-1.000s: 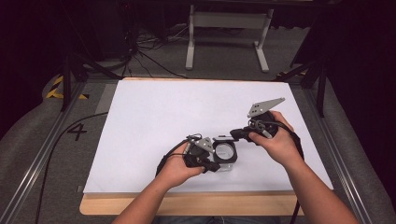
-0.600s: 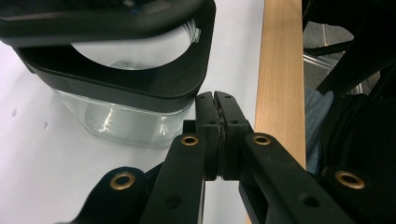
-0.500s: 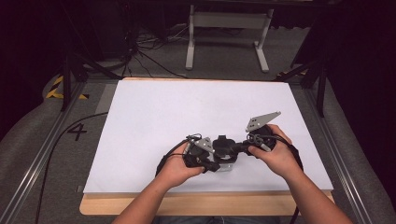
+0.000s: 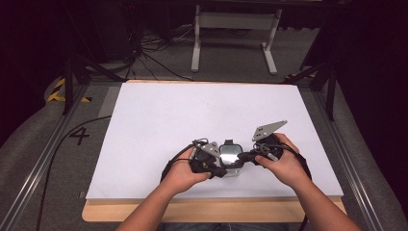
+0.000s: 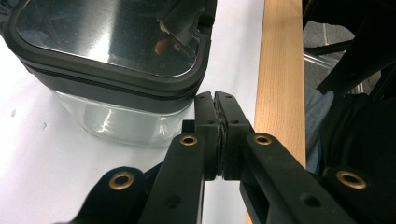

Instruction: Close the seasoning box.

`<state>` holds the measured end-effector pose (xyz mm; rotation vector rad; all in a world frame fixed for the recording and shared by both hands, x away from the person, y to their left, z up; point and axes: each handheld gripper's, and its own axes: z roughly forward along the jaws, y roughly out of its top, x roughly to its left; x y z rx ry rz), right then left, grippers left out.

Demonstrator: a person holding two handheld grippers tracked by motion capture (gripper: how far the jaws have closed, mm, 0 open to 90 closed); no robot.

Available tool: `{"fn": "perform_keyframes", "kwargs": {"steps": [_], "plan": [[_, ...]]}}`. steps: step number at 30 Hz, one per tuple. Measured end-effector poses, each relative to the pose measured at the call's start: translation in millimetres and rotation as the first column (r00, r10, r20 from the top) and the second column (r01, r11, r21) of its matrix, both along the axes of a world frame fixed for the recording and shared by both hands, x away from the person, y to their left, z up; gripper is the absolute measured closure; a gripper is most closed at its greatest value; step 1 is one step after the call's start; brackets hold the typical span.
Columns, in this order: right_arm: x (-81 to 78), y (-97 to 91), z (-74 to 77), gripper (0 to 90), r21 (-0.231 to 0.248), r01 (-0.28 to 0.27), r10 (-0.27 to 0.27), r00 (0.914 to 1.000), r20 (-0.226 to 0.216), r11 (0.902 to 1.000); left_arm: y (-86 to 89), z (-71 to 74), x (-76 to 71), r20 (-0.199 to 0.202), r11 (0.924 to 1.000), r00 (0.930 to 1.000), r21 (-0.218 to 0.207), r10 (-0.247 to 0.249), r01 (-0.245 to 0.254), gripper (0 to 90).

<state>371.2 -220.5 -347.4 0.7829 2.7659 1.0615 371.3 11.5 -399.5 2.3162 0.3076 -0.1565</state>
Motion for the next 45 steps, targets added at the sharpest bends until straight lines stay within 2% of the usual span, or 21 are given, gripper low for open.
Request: {"fn": "perform_keyframes", "kwargs": {"steps": [4, 6, 10, 13, 15, 19, 23, 25, 26, 27, 28, 30, 31, 32, 33, 34, 36, 37, 39, 43, 45], "plan": [[-1.0, -0.3, 2.0, 90.0, 0.007, 0.006, -0.006, 1.0, 0.008, 1.0, 3.3, 2.5, -1.4, -0.003, 0.9997, 0.9999, 0.018, 0.013, -0.013, 88.6], [-1.2, -3.6, 6.9, 89.5, 0.034, 0.008, -0.009, 0.9998, 0.019, 0.9994, 7.7, 4.6, -3.9, -0.002, 0.9997, 0.9998, 0.019, 0.018, -0.018, 88.1], [-1.7, -15.6, 21.4, 80.5, 0.104, 0.033, -0.037, 0.9986, 0.039, 0.9941, 25.1, 12.2, -7.7, 0.017, 0.9978, 0.9976, -0.002, 0.066, -0.066, 86.6], [0.0, -28.6, 31.6, 74.5, 0.144, 0.061, -0.07, 0.9958, 0.06, 0.9877, 44.4, 19.1, -9.0, 0.024, 0.9916, 0.9919, -0.036, 0.125, -0.124, 85.2], [1.2, -37.5, 36.1, 72.2, 0.16, 0.085, -0.098, 0.9923, 0.076, 0.9835, 62.6, 24.5, -9.2, 0.036, 0.9828, 0.9833, -0.055, 0.178, -0.176, 84.1], [6.0, -57.5, 39.6, 64.9, 0.187, 0.132, -0.152, 0.9837, 0.096, 0.9735, 93.4, 30.1, -10.2, 0.046, 0.9561, 0.958, -0.093, 0.283, -0.278, 82.4], [11.7, -78.1, 37.7, 59.7, 0.203, 0.195, -0.221, 0.9691, 0.111, 0.9596, 121.0, 32.1, -8.6, 0.059, 0.9181, 0.921, -0.126, 0.385, -0.376, 80.9], [15.5, -89.1, 34.8, 57.5, 0.208, 0.229, -0.258, 0.9582, 0.124, 0.9511, 132.2, 31.5, -6.9, 0.053, 0.8956, 0.8997, -0.137, 0.433, -0.423, 78.8], [17.5, -94.3, 32.7, 56.2, 0.207, 0.243, -0.273, 0.9537, 0.127, 0.9477, 138.3, 29.7, -4.8, 0.063, 0.8798, 0.8844, -0.156, 0.463, -0.449, 77.1], [20.1, -100.5, 29.5, 54.3, 0.209, 0.262, -0.292, 0.9477, 0.128, 0.942, 141.9, 29.1, -3.8, 0.071, 0.8714, 0.8743, -0.154, 0.48, -0.466, 75.0], [21.9, -104.4, 27.3, 53.4, 0.207, 0.273, -0.303, 0.9443, 0.128, 0.9393, 147.0, 27.8, -2.4, 0.084, 0.8552, 0.8556, -0.151, 0.511, -0.496, 74.2], [26.7, -115.8, 19.4, 51.9, 0.196, 0.312, -0.34, 0.9317, 0.128, 0.9296, 155.8, 26.4, 0.6, 0.104, 0.8342, 0.8298, -0.139, 0.548, -0.534, 73.0], [28.5, -120.8, 15.5, 50.9, 0.193, 0.331, -0.358, 0.9256, 0.123, 0.9236, 158.6, 25.3, 1.7, 0.105, 0.8247, 0.8199, -0.14, 0.563, -0.548, 72.0], [29.8, -124.5, 12.5, 50.1, 0.191, 0.344, -0.37, 0.9211, 0.121, 0.9193, 163.0, 24.0, 4.1, 0.112, 0.8196, 0.8134, -0.138, 0.571, -0.556, 70.9], [31.7, -129.3, 8.2, 49.2, 0.186, 0.36, -0.385, 0.915, 0.12, 0.9141, 167.2, 20.8, 6.7, 0.107, 0.8066, 0.8015, -0.146, 0.588, -0.573, 69.4], [33.4, -135.0, 3.0, 48.4, 0.177, 0.381, -0.404, 0.907, 0.119, 0.9074, 170.4, 17.9, 9.4, 0.103, 0.798, 0.7936, -0.151, 0.6, -0.583, 68.1], [35.9, -143.1, -4.2, 47.1, 0.165, 0.406, -0.427, 0.897, 0.116, 0.8987, 175.6, 12.6, 13.8, 0.089, 0.7856, 0.7841, -0.163, 0.614, -0.597, 66.0], [37.2, -147.4, -8.3, 46.8, 0.159, 0.418, -0.437, 0.8923, 0.112, 0.8944, 179.7, 7.7, 17.4, 0.083, 0.7753, 0.777, -0.19, 0.624, -0.602, 64.5], [39.3, -156.5, -16.6, 45.7, 0.146, 0.45, -0.466, 0.8783, 0.107, 0.8813, 183.8, 3.4, 21.1, 0.066, 0.7679, 0.7737, -0.202, 0.63, -0.608, 62.5], [41.9, -169.5, -31.4, 45.0, 0.14, 0.486, -0.5, 0.8602, 0.1, 0.863, 190.1, -7.5, 30.7, 0.052, 0.7527, 0.7597, -0.194, 0.648, -0.629, 61.4], [42.8, -175.3, -39.7, 44.5, 0.131, 0.497, -0.51, 0.8554, 0.093, 0.8578, 192.2, -14.0, 35.1, 0.037, 0.7442, 0.7524, -0.187, 0.658, -0.641, 60.3]]}}
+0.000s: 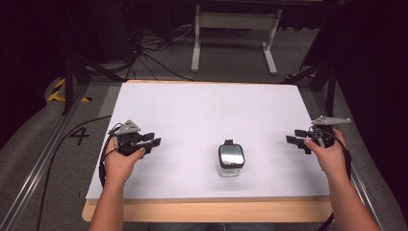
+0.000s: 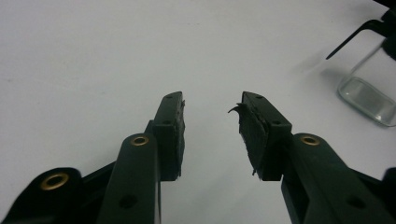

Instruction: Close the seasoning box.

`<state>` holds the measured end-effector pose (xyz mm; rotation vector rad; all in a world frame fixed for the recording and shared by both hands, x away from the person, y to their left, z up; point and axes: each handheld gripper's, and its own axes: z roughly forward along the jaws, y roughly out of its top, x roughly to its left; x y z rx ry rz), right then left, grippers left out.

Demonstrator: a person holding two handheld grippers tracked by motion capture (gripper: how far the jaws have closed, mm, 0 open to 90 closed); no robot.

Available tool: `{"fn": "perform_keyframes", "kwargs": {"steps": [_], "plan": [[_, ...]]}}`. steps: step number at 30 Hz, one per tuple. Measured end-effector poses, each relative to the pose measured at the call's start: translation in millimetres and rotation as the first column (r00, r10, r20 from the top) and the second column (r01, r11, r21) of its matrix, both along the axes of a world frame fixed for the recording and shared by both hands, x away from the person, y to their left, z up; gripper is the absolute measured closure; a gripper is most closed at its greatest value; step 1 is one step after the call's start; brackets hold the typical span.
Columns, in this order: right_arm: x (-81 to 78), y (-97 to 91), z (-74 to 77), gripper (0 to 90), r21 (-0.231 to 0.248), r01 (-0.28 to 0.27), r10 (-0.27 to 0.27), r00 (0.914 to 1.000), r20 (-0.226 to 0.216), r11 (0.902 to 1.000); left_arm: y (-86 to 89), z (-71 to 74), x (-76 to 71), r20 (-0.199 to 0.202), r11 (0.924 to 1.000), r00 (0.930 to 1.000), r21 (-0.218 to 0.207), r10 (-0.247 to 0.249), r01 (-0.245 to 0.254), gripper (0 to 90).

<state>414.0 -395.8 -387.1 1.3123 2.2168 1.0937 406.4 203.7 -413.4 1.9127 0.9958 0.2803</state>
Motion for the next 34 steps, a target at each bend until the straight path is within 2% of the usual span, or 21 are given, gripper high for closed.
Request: {"fn": "perform_keyframes", "kwargs": {"steps": [7, 9, 12, 13, 15, 19, 23, 29, 34], "plan": [[0.6, -13.5, -19.6, 43.6, -0.028, 0.024, -0.024, 0.9997, -0.005, 0.9993, 7.2, -20.7, 10.1, -0.021, 0.9981, 0.9983, 0.029, 0.054, -0.054, 53.6], [-0.4, -14.9, -23.8, 43.6, -0.017, 0.026, -0.026, 0.9997, -0.006, 0.9995, 9.6, -27.4, 12.5, -0.021, 0.9957, 0.9969, 0.055, 0.076, -0.075, 53.3], [-5.8, -19.3, -33.0, 44.1, 0.018, 0.041, -0.041, 0.999, 0.018, 0.999, 13.3, -34.2, 15.0, -0.043, 0.9945, 0.9958, 0.069, 0.081, -0.078, 52.1], [-6.9, -19.3, -34.8, 44.1, 0.004, 0.035, -0.035, 0.9994, 0.001, 0.9994, 14.5, -35.6, 15.4, -0.046, 0.9944, 0.9959, 0.075, 0.078, -0.074, 51.8], [-9.0, -20.7, -36.6, 44.0, -0.025, 0.033, -0.033, 0.9994, -0.006, 0.9991, 16.0, -36.2, 15.7, -0.052, 0.9937, 0.9956, 0.084, 0.079, -0.074, 51.2], [-10.2, -22.3, -42.6, 44.0, -0.024, 0.045, -0.045, 0.9989, -0.011, 0.9987, 16.0, -35.7, 15.6, -0.044, 0.9947, 0.9957, 0.066, 0.082, -0.079, 49.8], [-9.5, -21.4, -46.7, 43.9, -0.012, 0.045, -0.045, 0.9989, -0.017, 0.9989, 13.4, -35.9, 15.6, -0.052, 0.9942, 0.9954, 0.076, 0.08, -0.076, 47.5], [-9.4, -18.1, -48.4, 43.4, -0.022, 0.035, -0.035, 0.9991, -0.022, 0.9992, 10.6, -35.8, 15.9, -0.057, 0.9942, 0.996, 0.086, 0.069, -0.064, 46.4], [-9.8, -16.0, -48.0, 43.4, -0.017, 0.033, -0.033, 0.9993, -0.018, 0.9993, 8.7, -34.0, 15.5, -0.05, 0.995, 0.9965, 0.078, 0.066, -0.062, 45.8]]}}
